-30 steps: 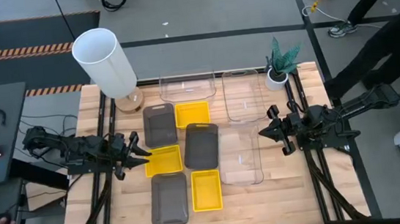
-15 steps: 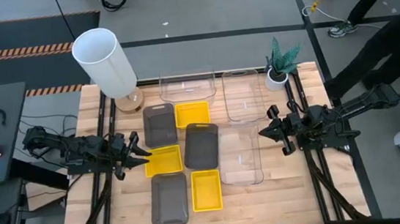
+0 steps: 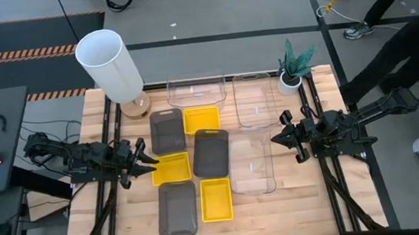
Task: Stack baskets by color
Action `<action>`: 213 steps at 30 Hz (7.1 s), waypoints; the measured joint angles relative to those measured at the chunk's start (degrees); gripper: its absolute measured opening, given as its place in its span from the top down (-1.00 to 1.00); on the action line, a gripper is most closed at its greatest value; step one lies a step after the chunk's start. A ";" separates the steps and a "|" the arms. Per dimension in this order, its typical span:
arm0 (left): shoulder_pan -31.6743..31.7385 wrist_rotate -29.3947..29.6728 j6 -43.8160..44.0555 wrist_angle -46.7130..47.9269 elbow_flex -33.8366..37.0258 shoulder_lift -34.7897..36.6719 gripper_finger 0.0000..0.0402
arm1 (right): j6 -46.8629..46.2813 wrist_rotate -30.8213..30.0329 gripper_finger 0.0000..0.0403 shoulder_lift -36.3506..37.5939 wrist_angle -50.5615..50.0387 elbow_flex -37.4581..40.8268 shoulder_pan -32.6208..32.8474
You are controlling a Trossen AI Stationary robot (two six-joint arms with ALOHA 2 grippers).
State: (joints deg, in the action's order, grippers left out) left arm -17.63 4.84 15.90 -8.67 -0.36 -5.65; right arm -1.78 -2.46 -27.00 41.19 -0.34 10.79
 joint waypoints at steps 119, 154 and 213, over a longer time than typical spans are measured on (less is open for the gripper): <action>-28.45 -7.12 34.86 45.24 -74.09 -92.06 0.42 | 0.00 -0.01 0.92 0.00 -0.01 0.00 0.00; -28.23 1.30 36.85 63.17 -87.38 -103.47 -0.06 | 0.00 -0.01 0.92 0.00 -0.07 -0.01 0.00; -29.51 -2.78 32.24 62.18 -89.22 -110.62 0.73 | 0.00 0.00 0.92 0.00 -0.09 0.00 0.00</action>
State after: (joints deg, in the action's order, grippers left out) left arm -47.14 2.06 48.14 53.52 -89.58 -116.27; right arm -1.78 -2.46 -27.00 41.10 -0.34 10.79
